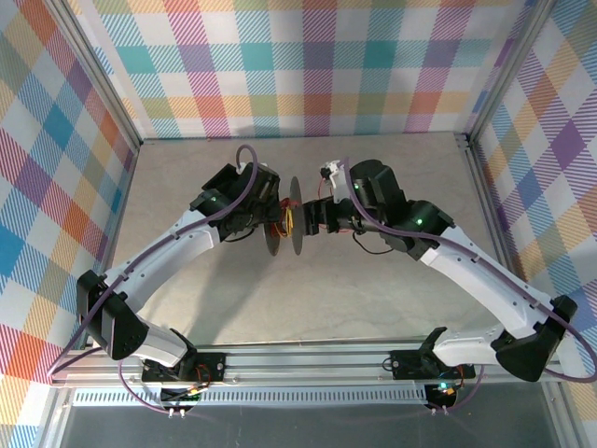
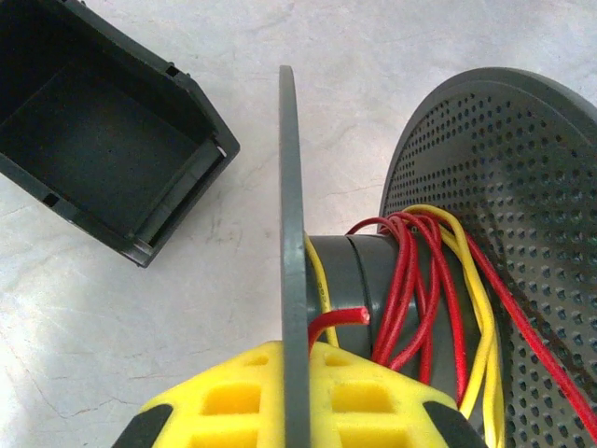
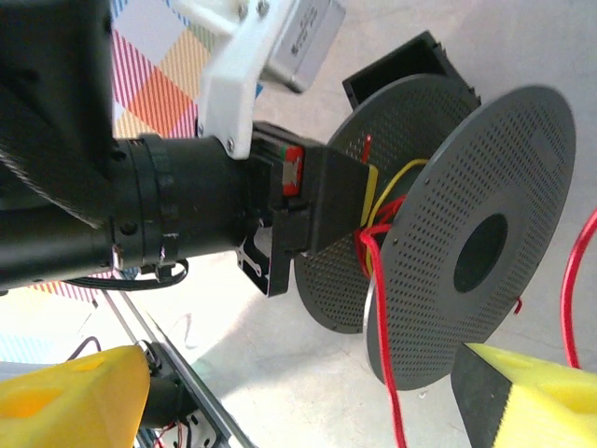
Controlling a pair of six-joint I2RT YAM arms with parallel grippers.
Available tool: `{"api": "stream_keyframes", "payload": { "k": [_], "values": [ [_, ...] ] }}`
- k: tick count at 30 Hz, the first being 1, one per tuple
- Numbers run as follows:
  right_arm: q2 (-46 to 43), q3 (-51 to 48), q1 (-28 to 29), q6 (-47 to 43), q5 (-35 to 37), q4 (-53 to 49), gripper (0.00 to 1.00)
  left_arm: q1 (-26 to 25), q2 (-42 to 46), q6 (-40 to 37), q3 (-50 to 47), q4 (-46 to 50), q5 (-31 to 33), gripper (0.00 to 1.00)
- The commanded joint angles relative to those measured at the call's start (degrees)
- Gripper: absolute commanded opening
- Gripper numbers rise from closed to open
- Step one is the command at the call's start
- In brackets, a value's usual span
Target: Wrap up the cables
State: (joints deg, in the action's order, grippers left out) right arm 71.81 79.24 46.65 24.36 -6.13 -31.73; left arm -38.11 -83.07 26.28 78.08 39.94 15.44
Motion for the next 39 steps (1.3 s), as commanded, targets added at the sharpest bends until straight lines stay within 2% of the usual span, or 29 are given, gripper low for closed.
{"api": "stream_keyframes", "payload": {
  "k": [1, 5, 9, 10, 12, 14, 17, 20, 26, 32, 36, 39],
  "values": [
    [-3.40, 2.08, -0.25, -2.46, 4.46, -3.12, 0.84, -0.17, 2.61, 0.07, -0.17, -4.85, 0.81, 0.00],
    [-5.96, 1.06, -0.49, -3.24, 6.17, -4.75, 0.82, -0.20, 2.32, 0.09, -0.30, -5.05, 0.77, 0.00],
    [-5.09, 2.86, -0.58, -3.44, 16.15, -11.78, 0.78, -0.21, 2.27, 0.34, -0.55, -5.35, 0.17, 0.00],
    [-4.70, 2.99, -0.82, -3.70, 16.45, -12.29, 0.77, -0.29, 2.38, 0.30, -0.65, -5.47, -0.16, 0.00],
    [-4.72, 1.20, -2.04, -3.21, 9.52, -8.41, 0.73, -0.33, 2.38, 0.29, -0.73, -5.77, -0.74, 0.00],
    [-4.88, -1.69, -3.29, -1.21, -2.39, -0.34, 0.73, -0.48, 2.22, 0.29, -0.79, -6.00, -1.04, 0.00],
    [-2.50, -1.83, -3.41, 2.35, -11.39, 5.95, 0.74, -0.67, 2.26, 0.35, -1.05, -6.37, -1.46, 0.00],
    [-0.14, -1.91, -3.41, 5.98, -15.95, 11.47, 0.75, -0.90, 2.66, 0.33, -1.46, -6.84, -1.66, 0.00],
    [0.78, -2.90, -3.41, 9.21, -11.89, 16.71, 0.78, -1.35, 3.26, 0.79, -2.20, -7.86, -2.15, 0.00],
    [-2.34, -3.83, -3.41, 10.77, -9.52, 20.98, 0.78, -1.70, 2.60, 0.97, -2.56, -8.47, -1.90, 0.00],
    [-6.50, -4.18, -3.41, 8.61, -5.62, 18.49, 0.78, -1.70, 2.55, 1.16, -2.80, -8.43, -0.96, 0.00],
    [-9.50, -3.83, -3.76, 6.40, -2.51, 12.97, 0.77, -1.87, 2.82, 1.10, -2.92, -8.55, -0.48, 0.00]
  ]
}}
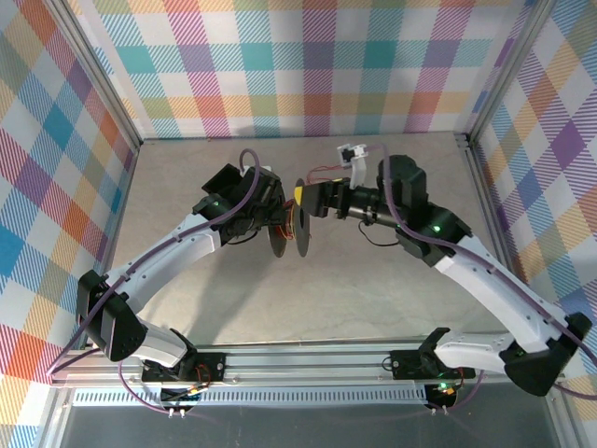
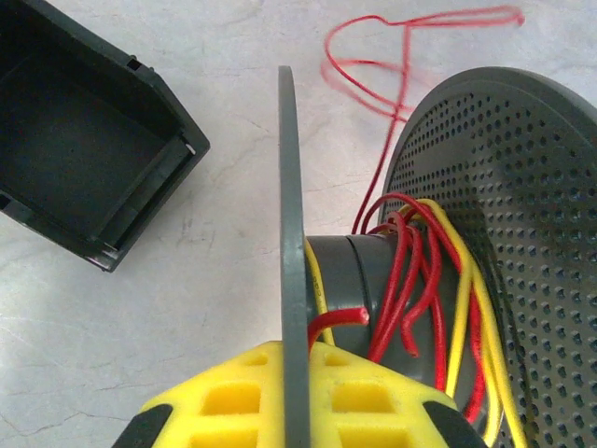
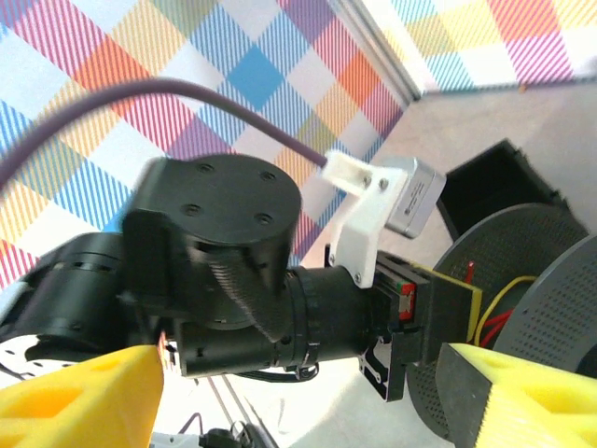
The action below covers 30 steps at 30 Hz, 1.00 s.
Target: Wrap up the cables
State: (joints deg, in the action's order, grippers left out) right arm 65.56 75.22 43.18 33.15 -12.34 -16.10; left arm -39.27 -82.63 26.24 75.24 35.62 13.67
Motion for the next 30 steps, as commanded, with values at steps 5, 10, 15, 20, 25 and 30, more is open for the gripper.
{"api": "stream_keyframes", "payload": {
  "k": [5, 10, 15, 20, 25, 30],
  "values": [
    [-7.10, -1.73, -7.10, -2.93, 2.47, -11.78, 0.72, -0.85, 2.80, -0.04, 0.05, -2.45, 2.24, 0.00],
    [-7.43, -8.34, -20.67, 0.08, -7.12, -12.89, 0.65, -1.96, 3.73, -1.74, -0.82, 1.02, 2.21, 0.00],
    [-1.10, -14.56, -29.54, 5.78, -16.53, -5.15, 0.65, -3.06, 5.19, -2.56, -4.14, 2.36, 2.93, 0.00],
    [10.33, -16.09, -33.38, 12.34, -20.64, 5.33, 0.66, -3.58, 5.81, -2.17, -7.49, 1.85, 3.56, 0.00],
    [22.20, -13.52, -33.73, 18.86, -22.42, 13.56, 0.65, -4.06, 4.62, -1.94, -9.28, 1.12, 2.94, 0.00],
    [32.87, -9.80, -33.77, 24.71, -24.29, 19.66, 0.64, -4.32, 4.03, -1.93, -10.20, 0.60, 2.75, 0.00]
  ]
}}
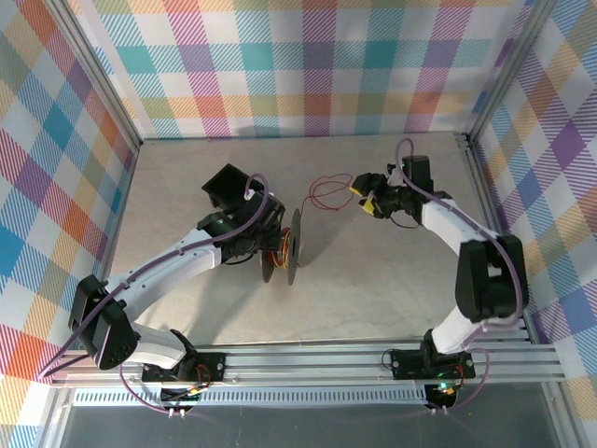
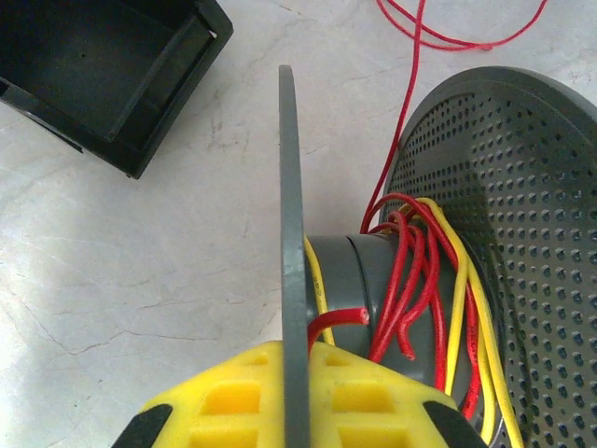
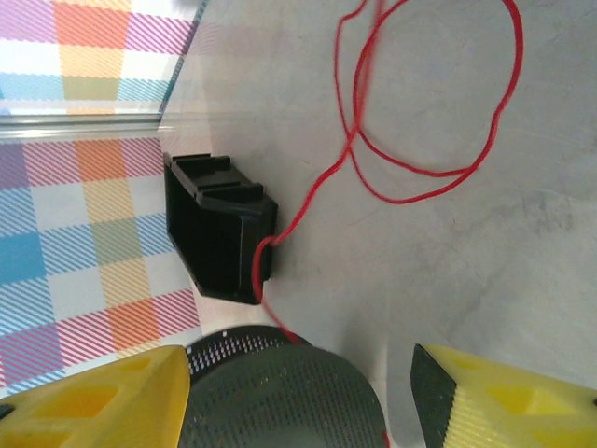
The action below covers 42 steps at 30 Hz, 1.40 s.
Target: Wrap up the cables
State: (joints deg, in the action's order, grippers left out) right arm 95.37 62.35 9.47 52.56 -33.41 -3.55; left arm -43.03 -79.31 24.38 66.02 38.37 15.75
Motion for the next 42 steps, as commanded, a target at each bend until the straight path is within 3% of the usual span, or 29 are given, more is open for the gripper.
{"api": "stream_keyframes", "payload": {
  "k": [1, 7, 15, 27, 30, 34, 42],
  "values": [
    [4.95, 4.04, -0.05, 6.50, -3.89, 8.50, 0.63, -0.65, 0.61, -0.11, -1.13, -2.18, 0.66, 0.00],
    [13.79, 9.11, 0.01, 11.34, -6.26, 12.76, 0.59, -0.73, 0.44, -0.17, -1.33, -2.49, 0.41, 0.00],
    [21.36, 13.97, 0.11, 14.95, -7.69, 14.92, 0.43, -1.06, -0.69, -0.04, -1.42, -3.45, -0.08, 0.00],
    [26.79, 15.08, 0.37, 17.90, -7.88, 17.87, 0.48, -1.27, -1.41, 0.49, -1.68, -3.80, -0.17, 0.00],
    [27.64, 16.16, 0.37, 18.21, -8.05, 17.70, 0.37, -1.24, -1.24, 0.49, -1.85, -3.91, -0.19, 0.00],
    [27.28, 16.56, 0.45, 19.23, -8.17, 19.02, 0.01, -1.25, -1.33, 0.54, -1.76, -3.83, -0.27, 0.00],
    [16.44, 15.84, 2.11, 15.52, -6.12, 18.17, 0.00, -1.22, -2.01, 1.03, -1.34, -3.48, 0.09, 0.00]
  ]
}}
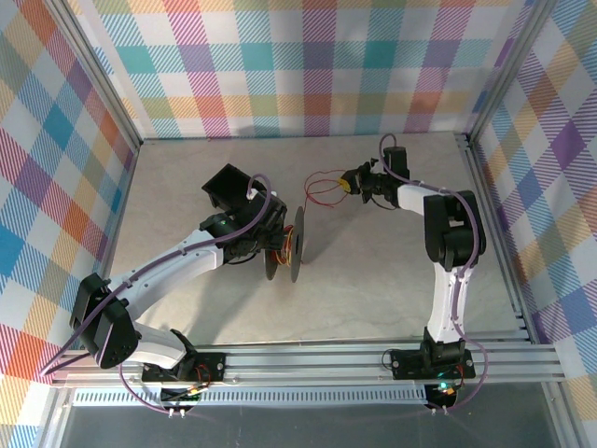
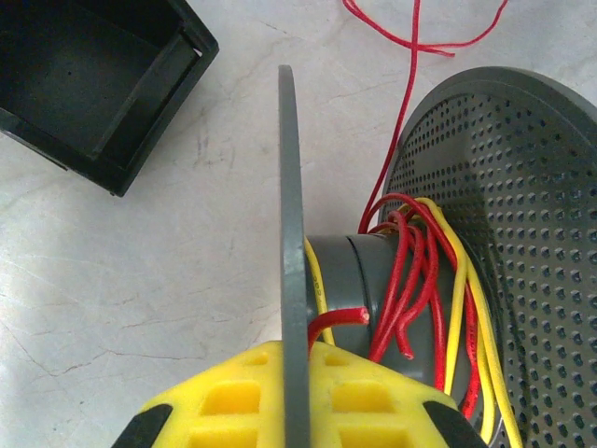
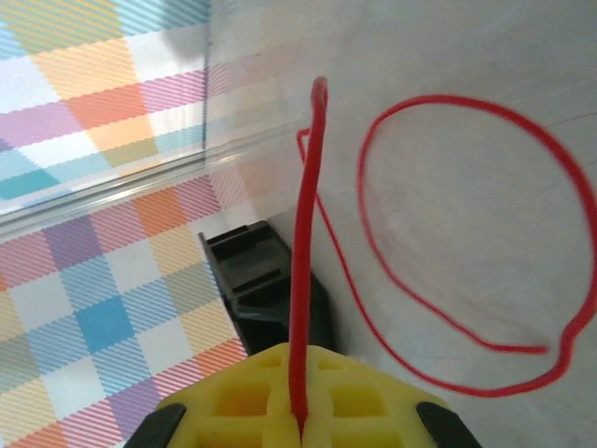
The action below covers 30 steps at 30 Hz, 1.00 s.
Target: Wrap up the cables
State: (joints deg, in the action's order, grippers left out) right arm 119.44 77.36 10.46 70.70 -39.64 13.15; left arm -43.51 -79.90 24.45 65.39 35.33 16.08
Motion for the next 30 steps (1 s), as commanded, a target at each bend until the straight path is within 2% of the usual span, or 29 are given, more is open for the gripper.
{"api": "stream_keyframes", "payload": {
  "k": [1, 9, 16, 23, 30],
  "values": [
    [-9.32, 1.33, 1.63, -3.50, 0.24, 0.44, 0.00, -0.71, -1.50, 1.20, -0.69, -0.36, -0.12, 0.00],
    [-21.89, 4.56, 7.45, -11.91, 2.56, -8.87, 0.00, -0.37, -3.04, 4.50, 1.38, 1.64, 5.23, 0.00],
    [-33.89, 0.51, 15.19, -18.46, 8.19, -15.46, 0.00, 3.08, -3.82, 9.49, 4.49, 2.40, 8.27, 0.00],
    [-45.82, -8.54, 21.27, -20.73, 13.21, -17.29, 0.00, 7.75, -3.65, 14.21, 6.44, 1.22, 6.66, 0.00],
    [-54.42, -18.69, 31.14, -22.34, 19.31, -18.04, 0.00, 11.98, -2.78, 18.86, 8.05, -0.88, 3.40, 0.00]
  ]
}}
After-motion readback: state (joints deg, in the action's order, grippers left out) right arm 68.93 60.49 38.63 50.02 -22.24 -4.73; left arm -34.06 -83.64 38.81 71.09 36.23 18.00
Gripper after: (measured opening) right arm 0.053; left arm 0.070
